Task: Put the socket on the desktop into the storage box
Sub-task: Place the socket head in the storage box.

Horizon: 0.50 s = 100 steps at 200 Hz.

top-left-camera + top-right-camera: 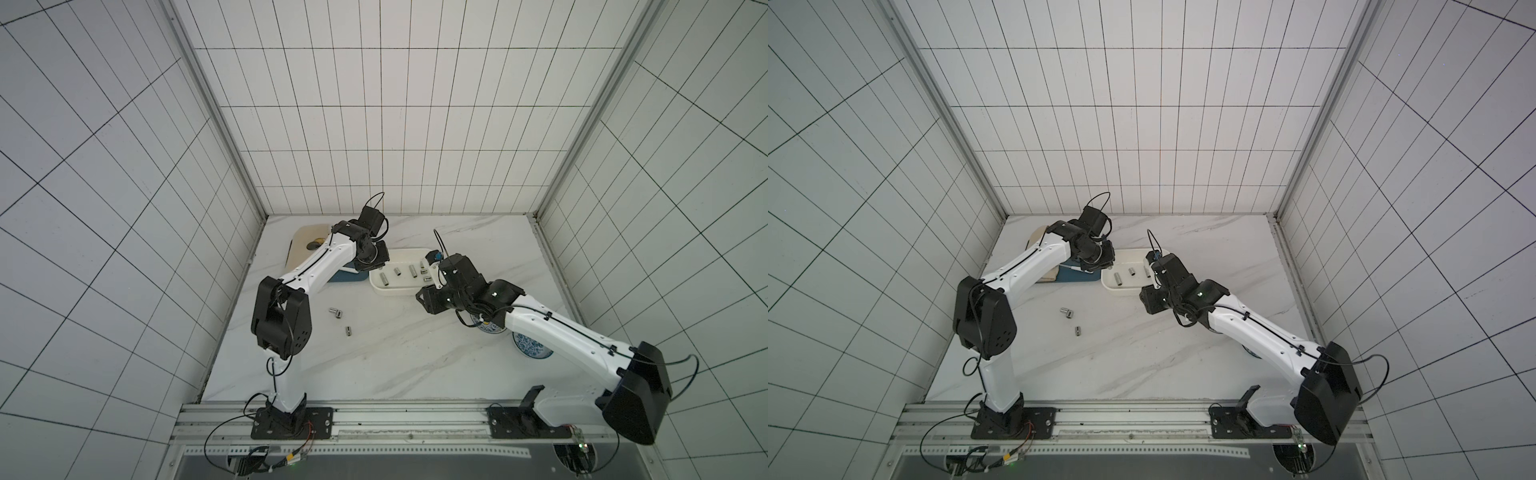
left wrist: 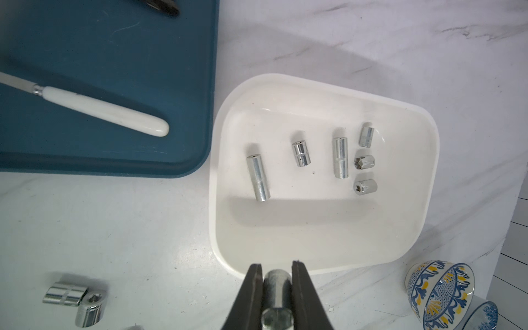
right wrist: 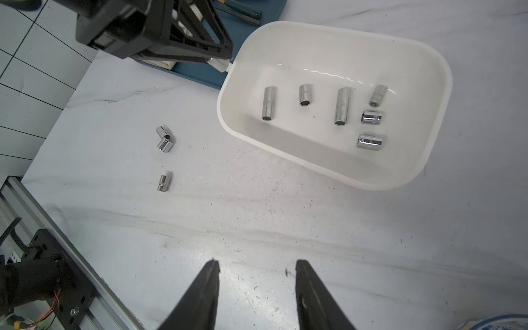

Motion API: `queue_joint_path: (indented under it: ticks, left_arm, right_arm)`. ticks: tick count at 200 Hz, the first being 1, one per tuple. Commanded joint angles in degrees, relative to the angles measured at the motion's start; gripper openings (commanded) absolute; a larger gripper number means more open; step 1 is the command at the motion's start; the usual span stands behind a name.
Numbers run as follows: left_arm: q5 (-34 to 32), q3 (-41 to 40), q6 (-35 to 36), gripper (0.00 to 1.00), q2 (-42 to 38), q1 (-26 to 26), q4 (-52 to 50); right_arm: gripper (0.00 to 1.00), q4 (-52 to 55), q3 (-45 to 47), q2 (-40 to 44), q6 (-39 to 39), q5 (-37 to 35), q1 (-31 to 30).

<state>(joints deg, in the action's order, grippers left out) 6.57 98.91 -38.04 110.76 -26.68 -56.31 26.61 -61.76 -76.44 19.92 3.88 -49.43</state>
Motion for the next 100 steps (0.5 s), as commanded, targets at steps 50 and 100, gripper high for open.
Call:
queue_joint_path:
  ticks: [50, 100]
  left_arm:
    - [1.5, 11.0, 0.6, 0.13, 10.8, -1.0, -1.5]
    - [0.3, 19.4, 1.5, 0.13, 18.3, -1.0, -3.4]
  right_arm:
    - [0.47, 0.8, 3.0, 1.7, 0.8, -0.5, 1.3]
    - [0.47, 1.2, 3.6, 2.2, 1.0, -0.4, 1.8]
